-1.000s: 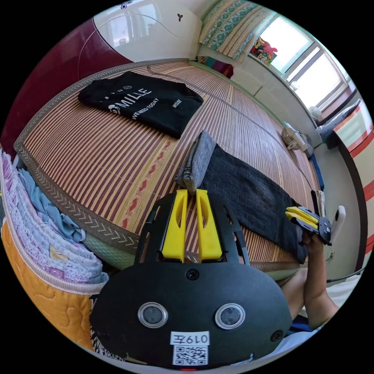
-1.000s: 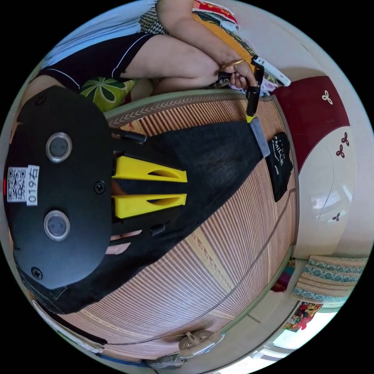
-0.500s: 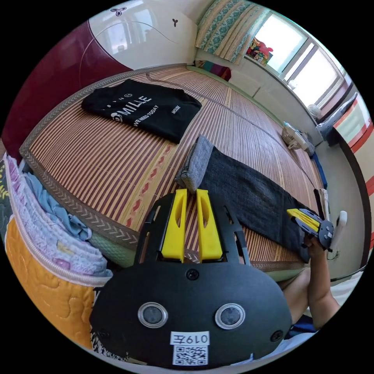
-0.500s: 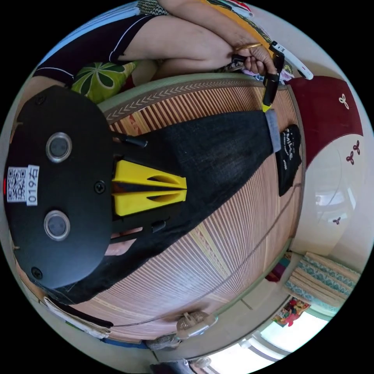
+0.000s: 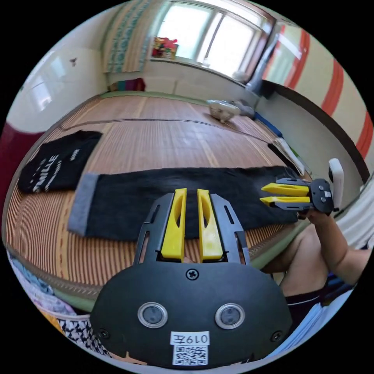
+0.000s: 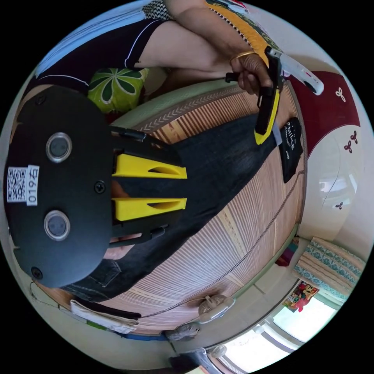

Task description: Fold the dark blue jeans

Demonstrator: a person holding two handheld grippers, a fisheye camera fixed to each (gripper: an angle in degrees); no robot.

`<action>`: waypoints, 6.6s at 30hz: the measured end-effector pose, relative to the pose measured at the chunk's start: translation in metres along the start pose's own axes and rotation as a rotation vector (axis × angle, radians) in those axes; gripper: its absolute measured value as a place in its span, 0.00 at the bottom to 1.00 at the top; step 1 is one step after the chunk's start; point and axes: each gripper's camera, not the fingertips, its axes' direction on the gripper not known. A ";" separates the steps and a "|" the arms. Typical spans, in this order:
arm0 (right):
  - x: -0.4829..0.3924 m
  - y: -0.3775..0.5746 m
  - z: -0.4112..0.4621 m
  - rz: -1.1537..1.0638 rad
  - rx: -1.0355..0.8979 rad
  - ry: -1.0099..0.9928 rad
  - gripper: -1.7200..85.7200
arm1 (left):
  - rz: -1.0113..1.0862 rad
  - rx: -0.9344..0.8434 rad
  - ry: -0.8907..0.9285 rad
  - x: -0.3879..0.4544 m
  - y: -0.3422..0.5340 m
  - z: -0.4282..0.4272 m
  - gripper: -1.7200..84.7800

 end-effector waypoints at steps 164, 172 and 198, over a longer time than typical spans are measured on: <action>0.725 0.547 0.013 0.912 0.045 -0.100 0.02 | 0.316 -0.120 -0.140 0.104 -0.035 0.342 0.03; 0.646 0.437 0.030 0.789 -0.243 0.401 0.01 | 0.319 -0.118 -0.149 0.114 -0.031 0.339 0.03; 0.501 0.386 -0.030 0.838 -0.139 0.231 0.09 | 0.403 -0.115 -0.225 0.159 -0.010 0.309 0.03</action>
